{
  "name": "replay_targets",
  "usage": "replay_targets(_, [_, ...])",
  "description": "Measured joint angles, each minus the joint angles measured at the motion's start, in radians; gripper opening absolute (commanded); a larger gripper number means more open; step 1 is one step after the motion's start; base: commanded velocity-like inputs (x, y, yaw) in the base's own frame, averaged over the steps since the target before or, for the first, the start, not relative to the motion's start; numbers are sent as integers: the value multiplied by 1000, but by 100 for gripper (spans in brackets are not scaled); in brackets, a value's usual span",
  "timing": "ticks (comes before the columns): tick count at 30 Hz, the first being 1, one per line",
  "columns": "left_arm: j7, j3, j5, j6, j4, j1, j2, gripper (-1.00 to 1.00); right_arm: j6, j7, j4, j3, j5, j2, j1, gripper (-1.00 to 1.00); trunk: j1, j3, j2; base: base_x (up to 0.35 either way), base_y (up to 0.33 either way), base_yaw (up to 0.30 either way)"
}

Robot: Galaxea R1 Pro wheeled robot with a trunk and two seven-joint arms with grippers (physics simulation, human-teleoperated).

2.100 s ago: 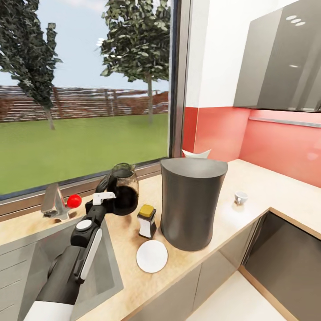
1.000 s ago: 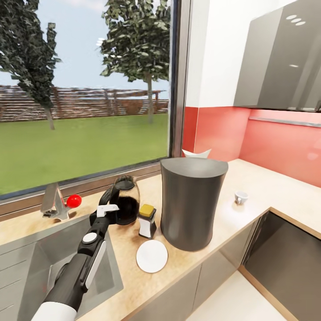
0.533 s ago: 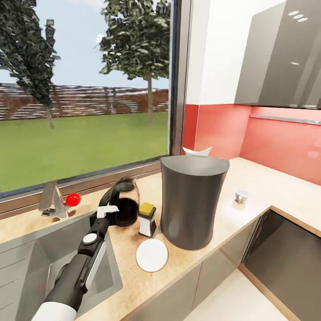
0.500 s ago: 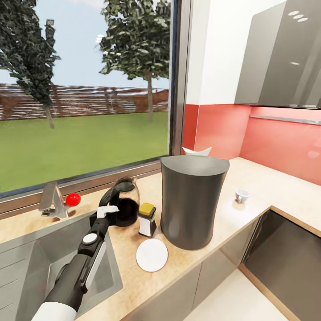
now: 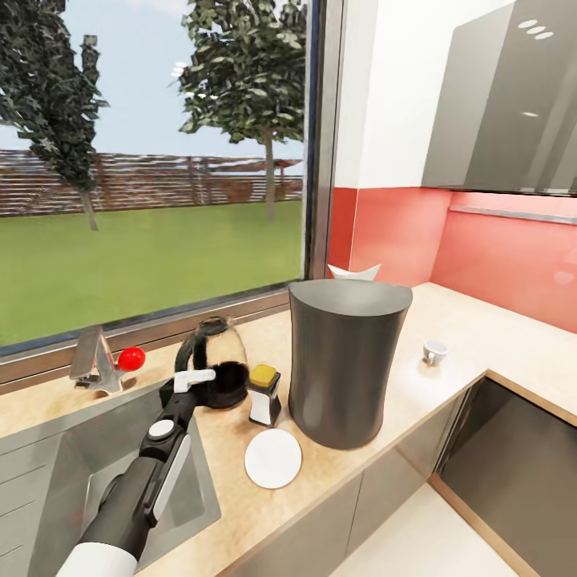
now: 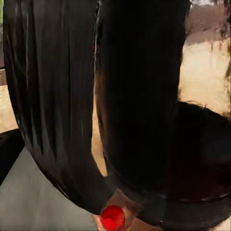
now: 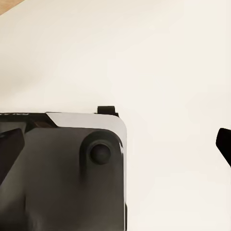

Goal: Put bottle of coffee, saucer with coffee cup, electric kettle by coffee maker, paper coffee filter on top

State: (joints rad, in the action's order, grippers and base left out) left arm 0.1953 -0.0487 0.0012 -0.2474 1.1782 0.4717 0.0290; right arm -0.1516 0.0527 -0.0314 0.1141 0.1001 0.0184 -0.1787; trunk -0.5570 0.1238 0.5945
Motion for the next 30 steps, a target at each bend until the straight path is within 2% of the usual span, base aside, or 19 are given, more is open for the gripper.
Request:
replay_targets(16, [0,-1,4,1,0,-1,-1,100,0,1,0,0,0,0,0,100,0,0,0,-7,0,0])
replay_targets(30, [0,5,3,1,2,-1,0,100,0,0,0,0,0,0,0,100,-1,0,0,-320,0,0])
